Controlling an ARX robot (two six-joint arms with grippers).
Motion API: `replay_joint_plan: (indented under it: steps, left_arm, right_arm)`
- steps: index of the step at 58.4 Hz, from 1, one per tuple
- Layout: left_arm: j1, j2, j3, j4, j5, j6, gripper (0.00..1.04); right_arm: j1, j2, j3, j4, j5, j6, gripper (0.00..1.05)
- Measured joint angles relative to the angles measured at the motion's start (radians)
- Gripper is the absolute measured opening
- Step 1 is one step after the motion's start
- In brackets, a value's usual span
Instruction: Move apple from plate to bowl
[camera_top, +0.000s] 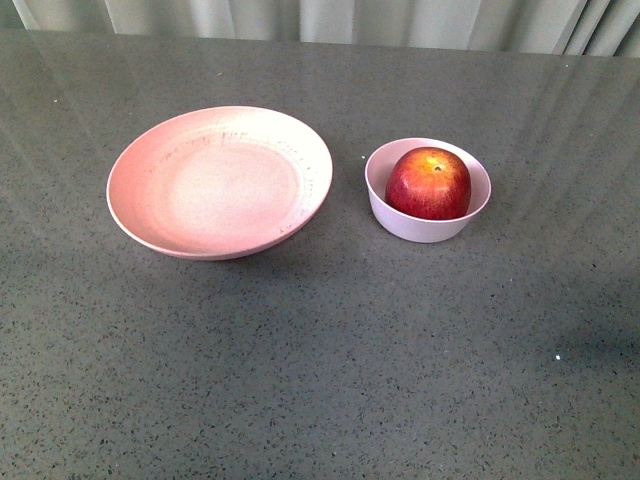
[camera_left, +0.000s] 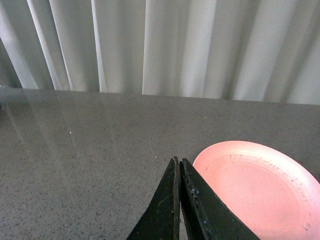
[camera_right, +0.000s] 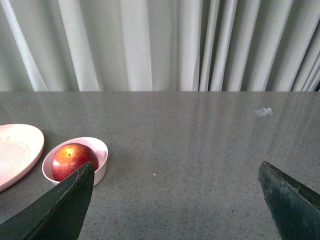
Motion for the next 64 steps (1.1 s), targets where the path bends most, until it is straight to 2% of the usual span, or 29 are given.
replay_joint_plan:
  steps: [2, 8, 40, 64]
  left_arm:
    - [0.033, -0.005, -0.021, 0.023, 0.047, 0.001, 0.02]
    - [0.072, -0.047, -0.063, 0.011, 0.053, 0.001, 0.02]
    - [0.073, -0.430, -0.081, -0.330, 0.062, 0.002, 0.02]
    - [0.073, -0.605, -0.081, -0.499, 0.062, 0.002, 0.02]
  right_arm:
    - [0.000, 0.000, 0.000, 0.000, 0.000, 0.000, 0.96]
    - [0.000, 0.000, 0.000, 0.000, 0.000, 0.000, 0.96]
    - [0.000, 0.000, 0.000, 0.000, 0.000, 0.000, 0.96]
    - [0.000, 0.000, 0.000, 0.000, 0.000, 0.000, 0.96]
